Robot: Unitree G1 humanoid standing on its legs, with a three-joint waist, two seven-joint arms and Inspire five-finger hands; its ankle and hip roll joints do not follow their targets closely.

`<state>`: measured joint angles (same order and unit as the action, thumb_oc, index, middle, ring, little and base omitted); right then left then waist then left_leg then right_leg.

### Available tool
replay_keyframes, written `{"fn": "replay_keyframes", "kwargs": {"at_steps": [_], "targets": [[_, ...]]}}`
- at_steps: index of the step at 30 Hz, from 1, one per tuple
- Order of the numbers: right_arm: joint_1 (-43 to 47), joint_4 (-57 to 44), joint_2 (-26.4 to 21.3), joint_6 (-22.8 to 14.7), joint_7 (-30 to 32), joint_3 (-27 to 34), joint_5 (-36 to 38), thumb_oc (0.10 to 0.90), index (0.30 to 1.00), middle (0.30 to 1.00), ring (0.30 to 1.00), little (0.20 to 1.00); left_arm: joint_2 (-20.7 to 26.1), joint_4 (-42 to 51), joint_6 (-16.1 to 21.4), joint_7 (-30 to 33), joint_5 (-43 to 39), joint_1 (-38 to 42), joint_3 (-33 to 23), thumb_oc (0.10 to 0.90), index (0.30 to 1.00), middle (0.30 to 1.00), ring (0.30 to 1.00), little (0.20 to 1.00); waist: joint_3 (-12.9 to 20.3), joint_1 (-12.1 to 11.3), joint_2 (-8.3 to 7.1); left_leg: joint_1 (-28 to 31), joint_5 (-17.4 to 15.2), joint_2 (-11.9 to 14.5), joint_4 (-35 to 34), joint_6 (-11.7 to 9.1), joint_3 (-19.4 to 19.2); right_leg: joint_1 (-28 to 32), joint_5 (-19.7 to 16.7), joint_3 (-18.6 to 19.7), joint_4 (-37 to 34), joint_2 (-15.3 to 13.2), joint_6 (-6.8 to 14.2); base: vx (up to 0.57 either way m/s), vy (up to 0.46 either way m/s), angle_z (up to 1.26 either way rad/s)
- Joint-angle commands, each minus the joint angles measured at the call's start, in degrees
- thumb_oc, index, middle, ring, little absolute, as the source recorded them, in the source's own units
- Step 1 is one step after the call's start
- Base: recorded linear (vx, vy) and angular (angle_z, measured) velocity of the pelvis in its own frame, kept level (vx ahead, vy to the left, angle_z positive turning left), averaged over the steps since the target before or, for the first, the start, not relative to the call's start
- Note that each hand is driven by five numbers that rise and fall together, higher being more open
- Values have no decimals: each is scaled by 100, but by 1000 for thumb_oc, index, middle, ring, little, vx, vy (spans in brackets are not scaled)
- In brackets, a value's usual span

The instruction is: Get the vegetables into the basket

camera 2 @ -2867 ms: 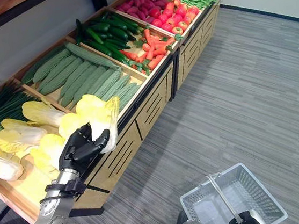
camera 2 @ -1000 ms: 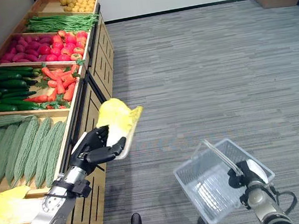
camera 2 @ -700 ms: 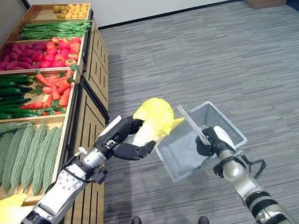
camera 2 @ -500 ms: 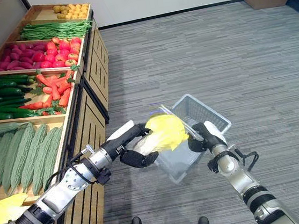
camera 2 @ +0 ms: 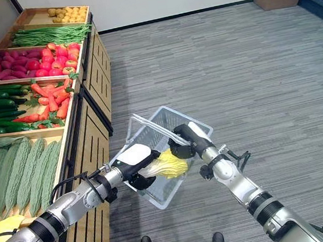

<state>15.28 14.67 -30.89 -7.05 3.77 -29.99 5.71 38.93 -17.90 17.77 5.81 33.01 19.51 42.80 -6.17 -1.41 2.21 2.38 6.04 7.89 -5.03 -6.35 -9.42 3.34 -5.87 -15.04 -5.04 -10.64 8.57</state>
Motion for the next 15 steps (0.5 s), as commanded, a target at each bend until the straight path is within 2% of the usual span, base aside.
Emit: {"fn": "replay_keyframes", "kwargs": {"at_steps": [1, 3, 4, 5, 6, 10, 15], "targets": [[730, -994, 215, -1055, -52, 237, 788, 400, 300, 300, 300, 300, -186, -505, -141, 813, 236, 501, -604, 400, 300, 300, 300, 300, 403, 8, -315, 37, -301, -1, 3, -96, 98, 136, 189, -48, 4, -236, 287, -6, -7, -14], [578, -1163, 223, -1060, -148, 207, 866, 400, 300, 300, 300, 300, -362, -804, -371, 1065, 389, 355, -889, 400, 300, 300, 300, 300, 398, 16, -329, 33, -291, 13, 3, -103, 85, 129, 194, -40, 4, -234, 274, -5, -8, -13], [512, -1251, 200, -1064, -176, 190, 831, 400, 300, 300, 300, 300, -413, -944, -506, 1186, 558, 307, -993, 763, 808, 808, 808, 808, 401, 22, -332, 32, -292, 19, 3, -106, 83, 125, 196, -40, 4, -229, 269, -1, -8, -6], [489, -1299, 172, -1056, -189, 176, 787, 400, 300, 300, 300, 300, -482, -1076, -561, 1234, 685, 276, -1012, 900, 1000, 1000, 1000, 1000, 402, 31, -331, 29, -290, 24, 3, -109, 78, 121, 197, -36, 4, -224, 267, 0, 0, 0], [380, -1347, 150, -1043, -233, 181, 745, 400, 300, 300, 300, 300, -523, -1187, -678, 1312, 917, 281, -1063, 900, 1000, 1000, 1000, 1000, 389, 50, -336, 24, -289, 31, 3, -113, 72, 109, 203, -17, 4, -210, 261, 0, 0, 0], [246, -1366, 51, -1040, -218, 229, 522, 400, 300, 300, 300, 300, -511, -1234, -719, 1381, 1077, 173, -1179, 900, 1000, 1000, 1000, 1000, 388, 75, -340, 51, -295, 47, 3, -120, 41, 117, 209, -4, 4, -200, 254, 2, -1, -2], [-17, -1094, 90, -968, -95, 459, 447, 400, 300, 300, 300, 300, -554, -990, -681, 1404, 950, -19, -1315, 900, 1000, 1000, 1000, 1000, 386, 78, -348, 54, -296, 47, 3, -107, 51, 135, 217, -6, 4, -203, 255, -2, -2, -4]]}}
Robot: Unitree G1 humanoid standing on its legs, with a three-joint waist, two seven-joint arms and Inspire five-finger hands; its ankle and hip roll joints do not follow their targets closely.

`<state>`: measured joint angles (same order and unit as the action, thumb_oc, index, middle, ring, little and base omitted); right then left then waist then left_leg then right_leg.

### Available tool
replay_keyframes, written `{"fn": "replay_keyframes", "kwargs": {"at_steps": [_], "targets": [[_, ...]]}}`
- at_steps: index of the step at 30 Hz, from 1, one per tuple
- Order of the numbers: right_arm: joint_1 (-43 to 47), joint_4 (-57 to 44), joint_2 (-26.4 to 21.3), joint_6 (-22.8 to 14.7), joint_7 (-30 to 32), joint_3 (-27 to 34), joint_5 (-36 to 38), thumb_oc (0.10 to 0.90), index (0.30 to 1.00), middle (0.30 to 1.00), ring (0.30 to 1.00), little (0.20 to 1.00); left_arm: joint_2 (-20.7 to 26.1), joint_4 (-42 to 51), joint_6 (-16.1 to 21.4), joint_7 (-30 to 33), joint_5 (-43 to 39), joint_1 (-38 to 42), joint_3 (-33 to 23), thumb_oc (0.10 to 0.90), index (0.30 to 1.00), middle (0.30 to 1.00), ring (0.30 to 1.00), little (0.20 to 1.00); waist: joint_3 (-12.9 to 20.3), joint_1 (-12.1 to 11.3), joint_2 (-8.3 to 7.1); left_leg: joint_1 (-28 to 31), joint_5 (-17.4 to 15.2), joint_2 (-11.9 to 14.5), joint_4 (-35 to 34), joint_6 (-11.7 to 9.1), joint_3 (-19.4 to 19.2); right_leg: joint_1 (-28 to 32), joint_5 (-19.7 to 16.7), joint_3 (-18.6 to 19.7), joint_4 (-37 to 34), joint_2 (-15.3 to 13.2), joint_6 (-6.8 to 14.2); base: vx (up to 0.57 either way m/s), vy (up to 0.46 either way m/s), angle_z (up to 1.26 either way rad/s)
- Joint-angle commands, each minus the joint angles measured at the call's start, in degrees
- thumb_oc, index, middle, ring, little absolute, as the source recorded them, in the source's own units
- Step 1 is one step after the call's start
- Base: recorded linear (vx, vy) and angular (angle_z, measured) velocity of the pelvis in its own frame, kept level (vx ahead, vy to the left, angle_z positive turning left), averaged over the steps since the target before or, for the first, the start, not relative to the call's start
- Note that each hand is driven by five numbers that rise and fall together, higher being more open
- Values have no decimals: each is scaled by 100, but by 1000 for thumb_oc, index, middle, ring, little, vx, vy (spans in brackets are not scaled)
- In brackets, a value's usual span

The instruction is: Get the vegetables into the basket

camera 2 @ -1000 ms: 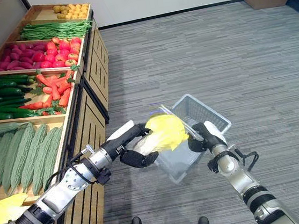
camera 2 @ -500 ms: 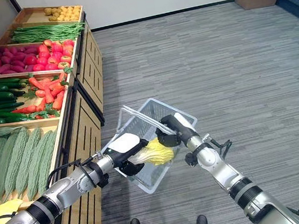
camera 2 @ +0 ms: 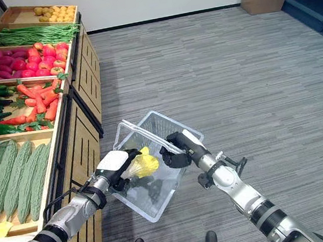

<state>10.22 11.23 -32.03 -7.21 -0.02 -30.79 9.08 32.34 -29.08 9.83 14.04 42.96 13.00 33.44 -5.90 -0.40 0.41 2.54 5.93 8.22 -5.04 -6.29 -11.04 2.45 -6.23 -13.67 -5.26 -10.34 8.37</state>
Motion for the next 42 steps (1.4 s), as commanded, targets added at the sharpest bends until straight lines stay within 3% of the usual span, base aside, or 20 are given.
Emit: {"fn": "replay_keyframes", "kwargs": {"at_steps": [1, 7, 10, 15, 17, 20, 25, 27, 31, 37, 42], "targets": [[422, -675, 236, -921, 323, 602, 80, 400, 300, 300, 300, 300, 75, 245, 140, 591, -128, 561, -447, 900, 1000, 1000, 1000, 1000, 354, -30, -165, 38, -281, 11, 4, -112, 215, 229, 251, -157, 26, -237, 277, 0, 0, 0], [-55, 49, 513, -738, 750, 1160, -266, 400, 300, 300, 300, 300, -123, 1299, 522, 256, -1304, -149, -829, 900, 1000, 1000, 1000, 1000, 354, -98, -164, 9, -276, -20, 4, -94, 297, 278, 261, -228, 26, -251, 268, 1, -1, 3], [-264, 404, 591, -632, 953, 1438, -586, 400, 300, 300, 300, 300, -215, 1873, 743, -383, -2628, -732, -1055, 900, 1000, 1000, 1000, 1000, 350, -148, -156, -1, -267, -41, 4, -74, 351, 299, 252, -276, 26, -265, 261, 0, 3, 3], [-661, 1037, 724, -527, 1145, 1893, -642, 400, 300, 300, 300, 300, -220, 2249, 616, -746, -3727, -1570, -1374, 900, 1000, 1000, 1000, 1000, 338, -213, -133, -24, -246, -66, 4, -39, 427, 323, 237, -328, 26, -268, 248, -3, 5, 7], [-863, 1378, 607, -411, 1254, 2076, -1223, 400, 300, 300, 300, 300, -117, 2169, 597, -1204, -4379, -2051, -1479, 900, 1000, 1000, 1000, 1000, 321, -247, -113, -45, -228, -87, 4, -17, 474, 325, 227, -355, 26, -262, 248, -10, 1, 12], [-1038, 1876, 640, -391, 1385, 2316, -1320, 400, 300, 300, 300, 300, -83, 1663, 530, -1392, -4461, -2335, -1540, 900, 1000, 1000, 1000, 1000, 299, -257, -100, -71, -215, -98, 4, -5, 500, 308, 214, -372, 26, -270, 253, -13, 2, 11], [-1240, 2964, 661, -331, 1454, 2560, -1357, 400, 300, 300, 300, 300, -434, -82, 365, -1494, -4288, -2607, -1694, 900, 1000, 1000, 1000, 1000, 249, -277, -81, -125, -181, -90, 4, 7, 541, 259, 208, -378, 26, -261, 257, -3, -1, 1], [-1281, 3072, 655, -330, 1433, 2579, -1361, 400, 300, 300, 300, 300, -539, -389, 348, -1470, -4209, -2614, -1720, 900, 1000, 1000, 1000, 1000, 235, -277, -80, -133, -177, -86, 4, 5, 542, 248, 204, -369, 26, -259, 256, 0, 0, 0], [-1417, 4173, 684, -265, 1495, 2719, -1364, 400, 300, 300, 300, 300, -1124, -2351, 142, -1048, -3460, -2435, -2124, 900, 1000, 1000, 1000, 1000, 190, -283, -104, -171, -147, -72, 4, -7, 528, 196, 195, -360, 26, -229, 235, -7, -10, 2], [-1466, 4674, 714, -192, 1534, 2673, -1482, 400, 300, 300, 300, 300, -1501, -3534, -63, -764, -3494, -2245, -2448, 900, 1000, 1000, 1000, 1000, 169, -245, -115, -162, -142, -55, 4, -17, 489, 167, 186, -327, 26, -207, 225, 2, -4, -3], [-1310, 5214, 783, -80, 1555, 2412, -1584, 400, 300, 300, 300, 300, -1721, -4279, -421, -424, -2804, -1917, -2335, 900, 1000, 1000, 1000, 1000, 115, -180, -104, -134, -160, -31, 4, -27, 446, 159, 204, -259, 30, -171, 187, 5, -4, -2]]}}
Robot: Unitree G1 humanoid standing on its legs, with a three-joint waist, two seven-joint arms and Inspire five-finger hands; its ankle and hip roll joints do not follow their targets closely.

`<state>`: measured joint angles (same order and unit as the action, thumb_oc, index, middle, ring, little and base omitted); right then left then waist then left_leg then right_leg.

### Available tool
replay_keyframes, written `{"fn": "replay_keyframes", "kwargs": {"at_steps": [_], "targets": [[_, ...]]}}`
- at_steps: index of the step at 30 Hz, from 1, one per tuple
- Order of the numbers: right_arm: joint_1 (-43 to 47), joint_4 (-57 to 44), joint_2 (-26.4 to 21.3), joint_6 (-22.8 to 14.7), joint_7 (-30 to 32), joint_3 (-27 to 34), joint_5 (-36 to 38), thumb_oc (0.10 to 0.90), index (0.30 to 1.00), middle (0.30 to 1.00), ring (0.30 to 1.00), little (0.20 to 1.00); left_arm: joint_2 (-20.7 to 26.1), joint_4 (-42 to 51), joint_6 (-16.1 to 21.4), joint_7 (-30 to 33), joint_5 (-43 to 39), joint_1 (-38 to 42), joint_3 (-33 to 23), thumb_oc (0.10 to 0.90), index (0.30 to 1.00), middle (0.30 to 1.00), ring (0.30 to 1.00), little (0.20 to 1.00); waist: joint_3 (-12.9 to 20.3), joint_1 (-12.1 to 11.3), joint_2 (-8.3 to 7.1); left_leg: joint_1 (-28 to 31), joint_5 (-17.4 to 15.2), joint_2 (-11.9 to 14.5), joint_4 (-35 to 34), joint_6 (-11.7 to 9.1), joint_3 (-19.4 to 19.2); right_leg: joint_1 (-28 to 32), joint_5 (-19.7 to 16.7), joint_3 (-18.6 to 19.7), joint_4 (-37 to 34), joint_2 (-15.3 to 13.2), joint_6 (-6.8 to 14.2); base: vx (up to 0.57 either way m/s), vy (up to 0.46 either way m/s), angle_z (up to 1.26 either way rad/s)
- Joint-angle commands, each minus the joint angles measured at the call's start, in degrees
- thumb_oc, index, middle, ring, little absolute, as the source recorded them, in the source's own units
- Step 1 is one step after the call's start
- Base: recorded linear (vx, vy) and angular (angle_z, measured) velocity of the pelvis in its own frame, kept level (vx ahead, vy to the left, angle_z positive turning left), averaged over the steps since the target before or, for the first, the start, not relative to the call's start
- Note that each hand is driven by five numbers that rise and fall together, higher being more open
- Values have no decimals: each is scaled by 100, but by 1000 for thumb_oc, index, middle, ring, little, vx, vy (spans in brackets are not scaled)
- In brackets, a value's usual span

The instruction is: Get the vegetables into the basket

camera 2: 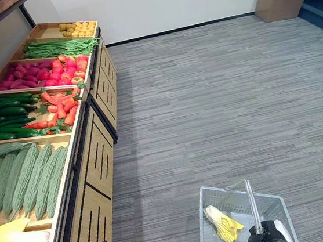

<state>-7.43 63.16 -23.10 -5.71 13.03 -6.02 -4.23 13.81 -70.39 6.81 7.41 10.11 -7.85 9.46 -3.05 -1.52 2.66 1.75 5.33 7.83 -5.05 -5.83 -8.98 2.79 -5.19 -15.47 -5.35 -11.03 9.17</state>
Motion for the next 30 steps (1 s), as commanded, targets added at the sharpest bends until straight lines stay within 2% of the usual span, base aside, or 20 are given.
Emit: {"fn": "replay_keyframes", "kwargs": {"at_steps": [1, 8, 11, 15, 16, 17, 18, 19, 20, 21, 22, 23, 24, 26, 30], "targets": [[481, 76, -107, -203, 236, -121, -294, 400, 300, 300, 300, 300, 117, -231, -149, 256, 523, 193, 65, 900, 1000, 1000, 1000, 1000, -189, -51, -325, -41, -105, 17, 5, -74, 230, 120, 121, -68, 70, -93, 97, 6, -24, -6], [659, 419, -67, -114, 199, -146, -92, 400, 300, 300, 300, 300, 99, -145, -202, 311, 8, 458, 28, 900, 1000, 1000, 1000, 1000, -588, -27, -230, -164, 61, 242, 24, -95, 404, -389, 587, -58, 1014, 54, -105, -24, -72, 0], [754, 480, -89, -104, 182, -263, -122, 400, 300, 300, 300, 300, 113, -112, -198, 306, -331, 519, -62, 900, 1000, 1000, 1000, 1000, -707, -74, -202, -347, 117, 391, 297, -146, 550, -488, 767, -62, 1160, 214, -250, 51, -210, 7], [793, 454, -130, -141, 205, -278, -79, 400, 300, 300, 300, 300, 81, -39, -162, 312, -594, 550, -119, 900, 1000, 1000, 1000, 1000, -787, -134, -207, -570, 155, 471, 654, -206, 672, -420, 807, -133, 1046, 341, -370, 46, -174, 11], [801, 359, -159, -171, 233, -298, -57, 400, 300, 300, 300, 300, 29, 38, -155, 359, -799, 566, -171, 900, 1000, 1000, 1000, 1000, -880, -160, -206, -795, 292, 466, 1152, -266, 731, -324, 829, -213, 980, 401, -471, 51, -191, 13], [803, 360, -160, -172, 233, -299, -57, 400, 300, 300, 300, 300, 29, 39, -156, 359, -800, 567, -171, 900, 1000, 1000, 1000, 1000, -882, -146, -200, -816, 279, 468, 1181, -269, 751, -319, 829, -229, 976, 406, -473, 92, -221, 29], [830, 281, -180, -190, 226, -351, -58, 400, 300, 300, 300, 300, -37, 43, -139, 412, -972, 583, -232, 900, 1000, 1000, 1000, 1000, -961, -219, -229, -961, 348, 313, 1539, -288, 878, -163, 874, -284, 888, 451, -543, 83, -116, 33], [853, 203, -203, -191, 227, -378, -67, 400, 300, 300, 300, 300, -60, 51, -143, 427, -1051, 589, -235, 900, 1000, 1000, 1000, 1000, -1003, -251, -236, -1039, 342, 166, 1576, -266, 1013, -108, 889, -290, 846, 457, -538, 85, -115, 23], [853, 203, -203, -191, 227, -378, -67, 400, 300, 300, 300, 300, -61, 51, -143, 427, -1051, 589, -235, 900, 1000, 1000, 1000, 1000, -1005, -248, -236, -1039, 341, 166, 1577, -266, 1015, -106, 889, -292, 845, 457, -538, 102, -82, 2], [940, 227, -217, -214, 247, -408, -26, 400, 300, 300, 300, 300, -84, 16, -131, 417, -1115, 620, -229, 900, 1000, 1000, 1000, 1000, -1025, -360, -278, -1360, 255, -144, 1449, -187, 1206, -24, 907, -267, 742, 474, -524, 129, -72, -2], [950, 190, -215, -227, 250, -419, -22, 400, 300, 300, 300, 300, -77, 18, -125, 403, -1102, 606, -218, 900, 1000, 1000, 1000, 1000, -991, -390, -303, -1464, 260, -189, 1272, -140, 1208, 1, 913, -259, 677, 509, -506, 130, -72, 15], [950, 190, -215, -226, 250, -419, -22, 400, 300, 300, 300, 300, -77, 18, -125, 403, -1102, 606, -218, 900, 1000, 1000, 1000, 1000, -990, -391, -303, -1464, 260, -189, 1271, -140, 1208, 1, 913, -259, 677, 509, -506, 125, -17, 21], [957, 161, -213, -240, 257, -440, -26, 400, 300, 300, 300, 300, -70, -19, -121, 422, -1056, 597, -210, 900, 1000, 1000, 1000, 1000, -970, -427, -299, -1605, 394, -147, 1057, -125, 1185, 51, 924, -260, 621, 562, -494, 156, 6, 10], [1037, 79, -191, -282, 312, -481, 15, 400, 300, 300, 300, 300, -53, -72, -133, 471, -955, 584, -187, 900, 1000, 1000, 1000, 1000, -922, -570, -284, -1905, 842, -129, 374, -188, 1062, 239, 998, -151, 538, 714, -456, 273, 19, 1], [1110, -37, -79, -316, 278, -593, 42, 400, 300, 300, 300, 300, 14, -125, -137, 518, -836, 525, -241, 900, 1000, 1000, 1000, 1000, -844, -715, -325, -1849, 1035, -121, 170, -193, 926, 530, 1213, 155, 582, 832, -426, 301, 93, -41]]}}
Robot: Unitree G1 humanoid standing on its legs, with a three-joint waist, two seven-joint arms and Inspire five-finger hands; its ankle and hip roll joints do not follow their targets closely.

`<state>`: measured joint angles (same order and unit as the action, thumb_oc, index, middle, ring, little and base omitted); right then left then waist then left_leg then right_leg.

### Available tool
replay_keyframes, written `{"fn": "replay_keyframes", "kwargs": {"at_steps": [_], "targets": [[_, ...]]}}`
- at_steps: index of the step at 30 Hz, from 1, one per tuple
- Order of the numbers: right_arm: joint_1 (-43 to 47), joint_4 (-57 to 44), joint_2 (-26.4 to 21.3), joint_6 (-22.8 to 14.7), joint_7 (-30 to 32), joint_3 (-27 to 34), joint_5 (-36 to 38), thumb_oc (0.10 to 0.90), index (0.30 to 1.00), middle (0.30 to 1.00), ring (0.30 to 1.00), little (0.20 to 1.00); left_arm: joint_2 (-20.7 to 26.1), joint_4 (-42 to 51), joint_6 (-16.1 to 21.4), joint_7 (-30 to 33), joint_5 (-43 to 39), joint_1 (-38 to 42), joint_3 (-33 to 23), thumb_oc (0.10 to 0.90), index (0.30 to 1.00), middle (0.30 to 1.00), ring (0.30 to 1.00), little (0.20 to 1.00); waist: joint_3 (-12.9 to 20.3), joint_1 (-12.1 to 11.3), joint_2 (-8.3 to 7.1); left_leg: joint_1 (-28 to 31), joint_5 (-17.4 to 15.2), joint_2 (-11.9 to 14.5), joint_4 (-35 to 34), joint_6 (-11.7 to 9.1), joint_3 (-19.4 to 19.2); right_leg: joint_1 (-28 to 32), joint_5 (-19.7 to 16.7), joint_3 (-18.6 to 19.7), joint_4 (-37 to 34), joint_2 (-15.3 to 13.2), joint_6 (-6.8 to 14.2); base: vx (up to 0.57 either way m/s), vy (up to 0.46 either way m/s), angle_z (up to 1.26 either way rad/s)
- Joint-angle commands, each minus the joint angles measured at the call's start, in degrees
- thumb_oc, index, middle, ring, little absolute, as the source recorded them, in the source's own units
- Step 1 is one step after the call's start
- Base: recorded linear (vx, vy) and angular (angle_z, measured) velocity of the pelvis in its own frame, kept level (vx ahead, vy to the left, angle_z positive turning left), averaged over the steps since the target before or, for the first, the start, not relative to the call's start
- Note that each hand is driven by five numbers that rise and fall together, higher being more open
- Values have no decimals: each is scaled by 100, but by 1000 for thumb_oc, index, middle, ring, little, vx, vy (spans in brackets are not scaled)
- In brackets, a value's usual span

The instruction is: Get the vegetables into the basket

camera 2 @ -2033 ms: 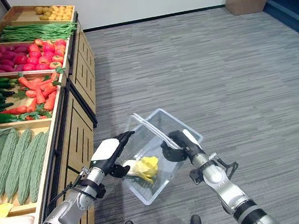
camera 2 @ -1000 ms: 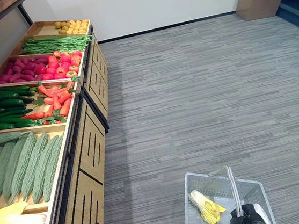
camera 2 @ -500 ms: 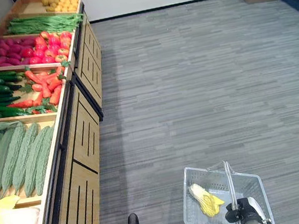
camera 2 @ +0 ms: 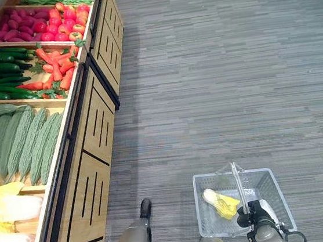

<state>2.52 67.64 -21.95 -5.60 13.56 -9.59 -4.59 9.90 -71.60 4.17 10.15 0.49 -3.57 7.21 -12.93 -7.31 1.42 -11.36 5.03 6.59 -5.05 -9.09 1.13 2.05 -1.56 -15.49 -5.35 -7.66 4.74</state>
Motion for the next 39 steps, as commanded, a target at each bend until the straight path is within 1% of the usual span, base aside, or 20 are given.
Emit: {"fn": "replay_keyframes", "kwargs": {"at_steps": [1, 5, 7, 8, 10, 11, 13, 14, 15, 17, 20, 23, 24, 25, 27, 30, 32, 33, 34, 39], "targets": [[114, -463, -171, -331, 202, -231, 90, 400, 300, 300, 300, 300, 414, -13, 129, 247, 143, 72, -40, 900, 1000, 1000, 1000, 1000, 179, -180, -224, -486, 1033, -13, 187, 167, -80, 677, 897, 226, 593, 482, 43, 189, 104, -95], [37, -513, -51, -319, 167, -270, 24, 400, 300, 300, 300, 300, 468, -11, 111, 266, 242, 2, -48, 900, 1000, 1000, 1000, 1000, 311, -236, -360, -357, 850, -85, 267, 347, -179, 792, 997, 341, 732, 296, 173, 258, 212, -57], [-54, -432, 72, -304, 140, -203, 40, 400, 300, 300, 300, 300, 574, 30, 128, 259, 385, -6, 6, 900, 1000, 1000, 1000, 1000, 406, -242, -512, -351, 599, -230, 539, 540, -310, 752, 894, 400, 953, 77, 308, 210, 219, -28], [-54, -432, 72, -304, 140, -203, 40, 400, 300, 300, 300, 300, 574, 30, 128, 259, 385, -6, 6, 900, 1000, 1000, 1000, 1000, 407, -242, -513, -352, 598, -230, 540, 540, -310, 751, 895, 401, 954, 77, 309, 190, 236, -10], [-44, -373, 126, -264, 104, -170, 77, 400, 300, 300, 300, 300, 667, 194, 147, 213, 311, -3, 16, 900, 1000, 1000, 1000, 1000, 467, -253, -631, -271, 345, -421, 608, 792, -370, 398, 572, 504, 1616, -110, 502, 164, 274, -12], [-5, -367, 142, -258, 111, -161, 98, 400, 300, 300, 300, 300, 680, 239, 142, 214, 305, 5, 30, 900, 1000, 1000, 1000, 1000, 445, -249, -631, -239, 283, -444, 610, 854, -392, 231, 456, 524, 1937, -150, 552, 76, 228, -16], [89, -365, 180, -245, 120, -126, 170, 400, 300, 300, 300, 300, 736, 265, 119, 233, 326, 70, 57, 900, 1000, 1000, 1000, 1000, 359, -199, -615, -87, 142, -573, 610, 1002, -421, -92, -90, 629, 2786, -203, 729, 64, 188, -18], [89, -365, 180, -245, 120, -126, 170, 400, 300, 300, 300, 300, 737, 265, 119, 233, 326, 70, 57, 900, 1000, 1000, 1000, 1000, 359, -200, -617, -87, 142, -574, 610, 1002, -423, -93, -89, 631, 2788, -204, 729, 88, 193, -9], [153, -440, 210, -237, 109, -165, 200, 400, 300, 300, 300, 300, 780, 289, 107, 228, 310, 129, 93, 900, 1000, 1000, 1000, 1000, 239, -117, -503, 113, 11, -601, 605, 1084, -348, -476, -310, 634, 3280, -190, 705, 98, 154, 8], [214, -505, 210, -228, 96, -217, 161, 400, 300, 300, 300, 300, 793, 275, 108, 233, 290, 181, 101, 900, 1000, 1000, 1000, 1000, 131, -62, -421, 343, -54, -614, 525, 1101, -290, -793, -217, 428, 3157, -305, 592, 142, 111, 20], [259, -605, 169, -231, 77, -249, 127, 400, 300, 300, 300, 300, 764, 206, 123, 211, 340, 213, 120, 900, 1000, 1000, 1000, 1000, 37, 8, -359, 548, -176, -603, 487, 1015, -149, -938, 64, 202, 2222, -412, 444, 205, -65, 16], [318, -750, 155, -224, 97, -325, 38, 400, 300, 300, 300, 300, 725, 19, 116, 202, 431, 265, 114, 900, 1000, 1000, 1000, 1000, -13, 111, -396, 726, -365, -533, 478, 849, 6, -1186, -410, 348, 1017, -669, 565, 206, -166, 11], [316, -753, 153, -222, 97, -326, 37, 400, 300, 300, 300, 300, 723, 17, 118, 203, 432, 265, 113, 900, 1000, 1000, 1000, 1000, -28, 115, -383, 750, -380, -520, 480, 846, 12, -1144, -418, 335, 987, -654, 565, 239, -200, 28], [324, -791, 115, -209, 78, -384, -71, 400, 300, 300, 300, 300, 715, -33, 126, 207, 522, 312, 151, 900, 1000, 1000, 1000, 1000, -13, 163, -415, 828, -475, -479, 488, 778, 90, -1318, -614, 504, 722, -795, 641, 288, -239, 48], [247, -718, 141, -217, 71, -374, -88, 400, 300, 300, 300, 300, 662, -57, 136, 206, 521, 249, 96, 900, 1000, 1000, 1000, 1000, 36, 153, -514, 953, -656, -459, 640, 707, 177, -1101, -704, 464, 664, -739, 665, 321, -260, 49], [234, -590, 129, -215, 12, -392, -116, 400, 300, 300, 300, 300, 617, -135, 132, 190, 529, 205, 91, 900, 1000, 1000, 1000, 1000, 149, 135, -486, 1038, -678, -327, 632, 600, 284, -966, -690, 262, 581, -643, 625, 225, -213, 50], [232, -551, 21, -254, -6, -397, -72, 400, 300, 300, 300, 300, 594, -117, 119, 187, 528, 166, 120, 900, 1000, 1000, 1000, 1000, 244, 105, -387, 1026, -564, -26, 587, 430, 458, -852, -401, -3, 696, -386, 462, 258, -313, 30], [232, -551, 19, -254, -6, -397, -72, 400, 300, 300, 300, 300, 592, -116, 118, 187, 527, 165, 120, 900, 1000, 1000, 1000, 1000, 245, 111, -382, 1026, -564, -21, 585, 427, 466, -851, -396, -11, 699, -382, 460, 269, -339, 30], [258, -573, -66, -281, 31, -378, -47, 400, 300, 300, 300, 300, 590, -115, 102, 229, 522, 217, 149, 900, 1000, 1000, 1000, 1000, 239, 111, -323, 983, -412, 143, 692, 321, 532, -828, -230, -107, 788, -270, 351, 179, -214, 31], [226, -494, -174, -300, 98, -310, 12, 400, 300, 300, 300, 300, 466, -113, 72, 291, 347, 258, 83, 900, 1000, 1000, 1000, 1000, 173, 80, -292, 681, -69, 138, 1330, 163, 492, -524, -111, -378, 664, -184, 212, 149, -175, 33]]}}
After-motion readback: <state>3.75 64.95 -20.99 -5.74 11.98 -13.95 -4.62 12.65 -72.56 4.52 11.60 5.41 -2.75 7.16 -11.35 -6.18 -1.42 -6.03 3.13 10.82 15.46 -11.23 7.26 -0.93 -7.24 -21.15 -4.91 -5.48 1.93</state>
